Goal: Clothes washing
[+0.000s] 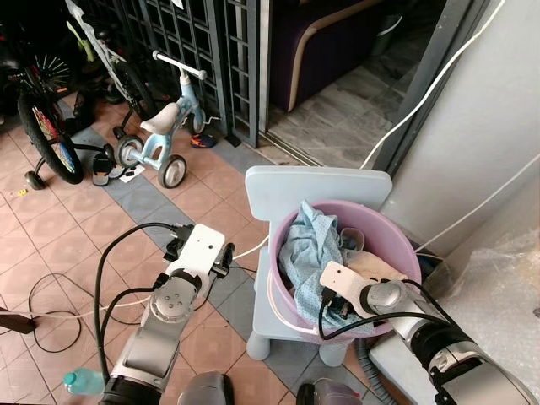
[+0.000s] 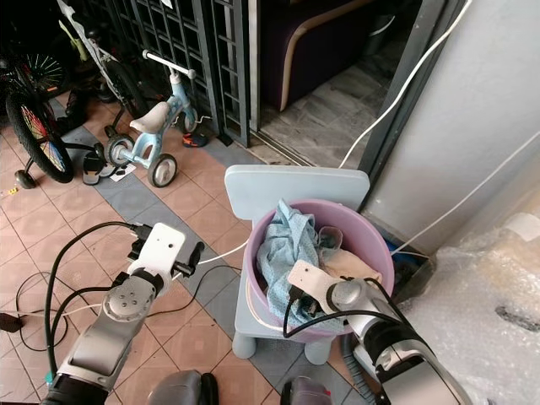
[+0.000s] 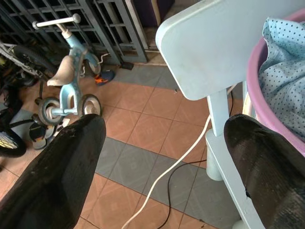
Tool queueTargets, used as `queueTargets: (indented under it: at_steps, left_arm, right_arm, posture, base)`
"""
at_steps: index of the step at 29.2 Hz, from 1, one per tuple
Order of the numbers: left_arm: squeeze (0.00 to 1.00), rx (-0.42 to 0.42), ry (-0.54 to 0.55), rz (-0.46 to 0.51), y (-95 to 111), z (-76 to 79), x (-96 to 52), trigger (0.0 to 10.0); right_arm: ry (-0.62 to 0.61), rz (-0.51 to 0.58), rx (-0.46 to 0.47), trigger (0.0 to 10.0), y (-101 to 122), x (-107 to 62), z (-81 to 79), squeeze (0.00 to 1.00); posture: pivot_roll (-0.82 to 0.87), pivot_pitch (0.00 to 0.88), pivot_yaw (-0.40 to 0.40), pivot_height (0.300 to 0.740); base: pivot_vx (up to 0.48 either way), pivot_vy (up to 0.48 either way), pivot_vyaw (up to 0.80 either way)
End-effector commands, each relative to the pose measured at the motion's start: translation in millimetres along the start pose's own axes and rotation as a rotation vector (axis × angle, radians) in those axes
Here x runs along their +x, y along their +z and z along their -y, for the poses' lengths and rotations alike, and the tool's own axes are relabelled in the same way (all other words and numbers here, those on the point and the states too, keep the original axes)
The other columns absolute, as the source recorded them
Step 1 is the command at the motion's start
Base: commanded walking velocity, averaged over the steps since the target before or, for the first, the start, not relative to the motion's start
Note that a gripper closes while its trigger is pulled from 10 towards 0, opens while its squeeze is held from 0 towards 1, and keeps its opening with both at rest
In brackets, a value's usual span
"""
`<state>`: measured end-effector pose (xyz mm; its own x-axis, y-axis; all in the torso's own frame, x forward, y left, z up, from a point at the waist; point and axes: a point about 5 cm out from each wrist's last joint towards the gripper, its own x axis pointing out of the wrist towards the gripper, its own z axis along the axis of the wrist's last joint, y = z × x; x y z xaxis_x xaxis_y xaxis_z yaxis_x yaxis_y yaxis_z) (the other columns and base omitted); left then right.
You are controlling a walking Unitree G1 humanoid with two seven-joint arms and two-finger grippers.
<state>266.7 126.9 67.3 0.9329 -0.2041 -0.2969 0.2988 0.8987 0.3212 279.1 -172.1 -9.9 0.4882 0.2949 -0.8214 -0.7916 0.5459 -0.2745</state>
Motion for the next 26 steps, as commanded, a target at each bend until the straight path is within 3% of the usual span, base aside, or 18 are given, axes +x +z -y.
queueTargets:
  at_steps: [1,7,10,14,18,23,25,26]
  left_arm:
    - [0.00,-0.043,0.000,-0.017,-2.0,-1.4,1.2,10.0]
    - [0.00,-0.084,0.030,-0.053,-8.7,-6.5,3.4,10.0]
    - [0.00,-0.110,0.033,-0.068,-11.3,-7.7,4.1,10.0]
    - [0.00,-0.104,0.028,-0.066,-11.1,-8.3,5.1,10.0]
    - [0.00,-0.103,0.023,-0.066,-11.2,-8.4,6.0,10.0]
    - [0.00,-0.114,0.031,-0.045,-7.4,-9.0,7.0,10.0]
    - [0.00,-0.142,0.022,-0.054,-9.0,-10.0,5.2,10.0]
    - [0.00,-0.169,0.016,-0.054,-10.3,-10.2,3.3,10.0]
  right_arm:
    - [-0.018,0.027,0.048,0.0,3.4,0.2,2.5,0.00]
    - [-0.045,0.118,0.266,0.0,15.5,2.5,2.3,0.00]
    - [-0.067,0.167,0.439,0.0,16.6,2.7,1.3,0.00]
    - [-0.101,0.178,0.540,0.0,9.6,-0.7,2.9,0.00]
    - [-0.105,0.182,0.565,0.0,5.1,-3.7,2.1,0.00]
    - [-0.163,0.386,0.670,0.0,21.7,-17.8,12.7,0.00]
    - [-0.143,0.459,0.753,0.0,29.3,-26.0,15.1,0.00]
    - [-0.139,0.499,0.752,0.0,32.8,-32.5,15.6,0.00]
  posture:
    - [0.00,0.004,0.002,0.740]
    - [0.00,0.000,0.008,0.740]
    - [0.00,0.000,0.012,0.740]
    - [-0.01,0.000,0.017,0.740]
    - [-0.02,0.000,0.022,0.740]
    - [-0.03,0.000,0.041,0.740]
    - [-0.04,0.000,0.065,0.740]
    - [-0.05,0.000,0.085,0.740]
  base:
    - [0.000,0.000,0.00]
    - [0.000,0.000,0.00]
    - [0.000,0.000,0.00]
    - [0.000,0.000,0.00]
    - [0.000,0.000,0.00]
    - [0.000,0.000,0.00]
    - [0.000,0.000,0.00]
    - [0.000,0.000,0.00]
